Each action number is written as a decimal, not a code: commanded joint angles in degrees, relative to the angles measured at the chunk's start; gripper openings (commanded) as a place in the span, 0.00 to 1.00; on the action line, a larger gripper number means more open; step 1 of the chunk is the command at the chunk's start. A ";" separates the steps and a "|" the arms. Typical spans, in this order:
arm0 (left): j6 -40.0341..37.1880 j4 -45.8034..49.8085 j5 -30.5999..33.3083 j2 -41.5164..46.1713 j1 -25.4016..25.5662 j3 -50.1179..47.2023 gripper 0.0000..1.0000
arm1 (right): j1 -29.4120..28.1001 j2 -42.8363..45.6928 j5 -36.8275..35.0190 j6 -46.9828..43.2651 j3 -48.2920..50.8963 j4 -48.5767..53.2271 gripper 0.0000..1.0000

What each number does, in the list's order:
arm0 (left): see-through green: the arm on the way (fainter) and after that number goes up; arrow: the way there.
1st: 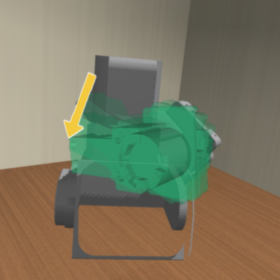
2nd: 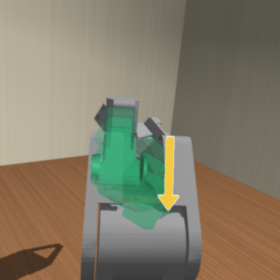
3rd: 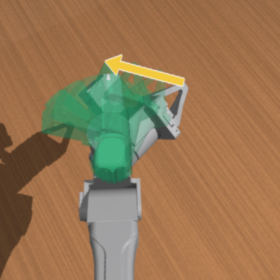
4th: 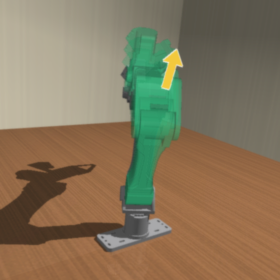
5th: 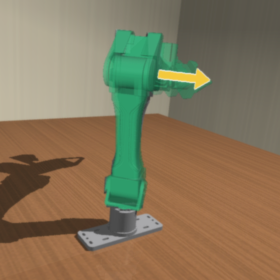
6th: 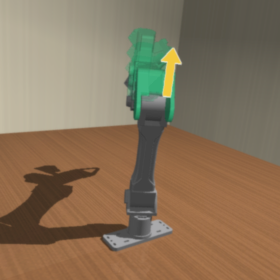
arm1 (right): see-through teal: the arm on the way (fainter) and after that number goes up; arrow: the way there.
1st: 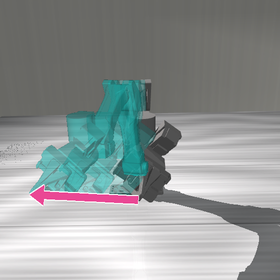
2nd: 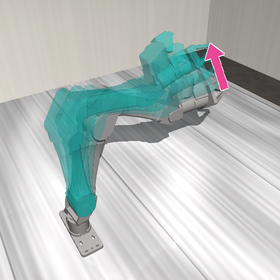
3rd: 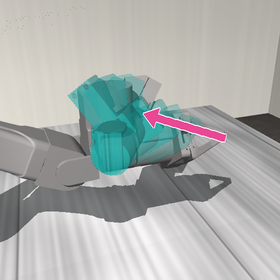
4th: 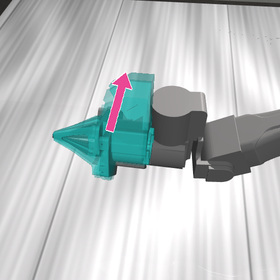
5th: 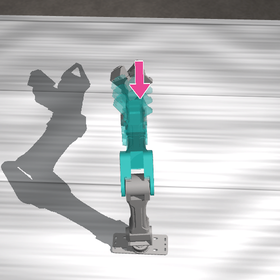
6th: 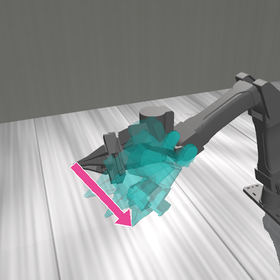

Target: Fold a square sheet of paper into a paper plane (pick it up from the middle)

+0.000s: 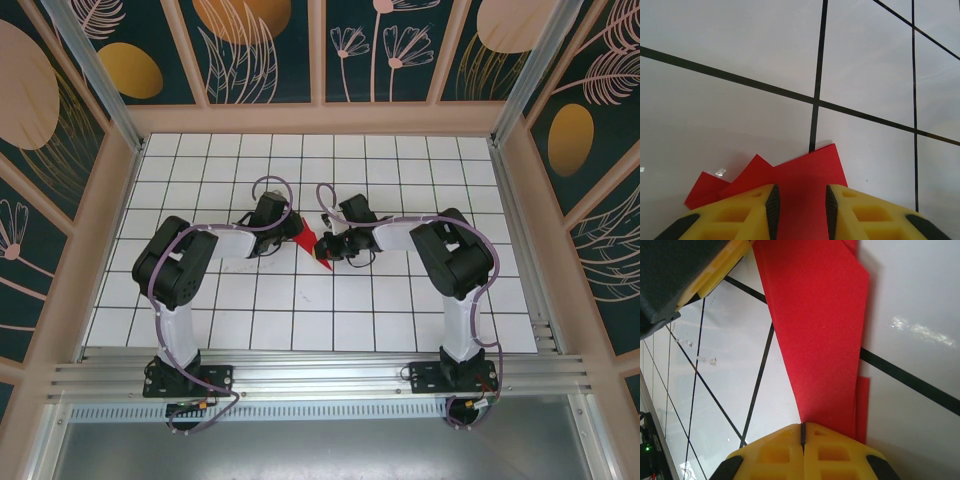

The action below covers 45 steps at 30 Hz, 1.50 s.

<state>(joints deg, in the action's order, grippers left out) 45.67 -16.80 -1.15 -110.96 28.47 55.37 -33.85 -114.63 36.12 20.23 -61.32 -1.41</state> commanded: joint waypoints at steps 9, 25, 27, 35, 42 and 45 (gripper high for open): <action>2.70 2.34 9.07 1.25 -3.85 -3.33 0.36 | -0.32 -5.88 -6.15 -0.18 5.48 10.56 0.01; -0.70 6.39 9.02 6.46 -4.65 -0.50 0.46 | -0.22 5.32 -4.95 0.41 -0.99 8.57 0.16; -1.06 6.76 7.72 8.40 -4.65 -1.34 0.49 | -0.06 9.22 -5.58 0.92 -1.80 7.60 0.28; 0.55 6.98 1.56 15.01 -3.68 -4.79 0.58 | 2.20 21.75 -16.26 3.06 6.17 2.06 0.60; 5.49 12.29 1.43 14.02 2.21 -1.75 0.61 | 6.28 25.46 -23.45 0.97 10.20 1.32 0.69; 7.93 13.47 2.05 13.12 5.13 -0.21 0.62 | 7.05 25.60 -26.71 -0.40 11.51 0.51 0.72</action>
<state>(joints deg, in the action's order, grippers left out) 50.17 -6.31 1.04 -97.21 31.64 52.66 -27.31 -90.26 14.46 22.09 -51.29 0.12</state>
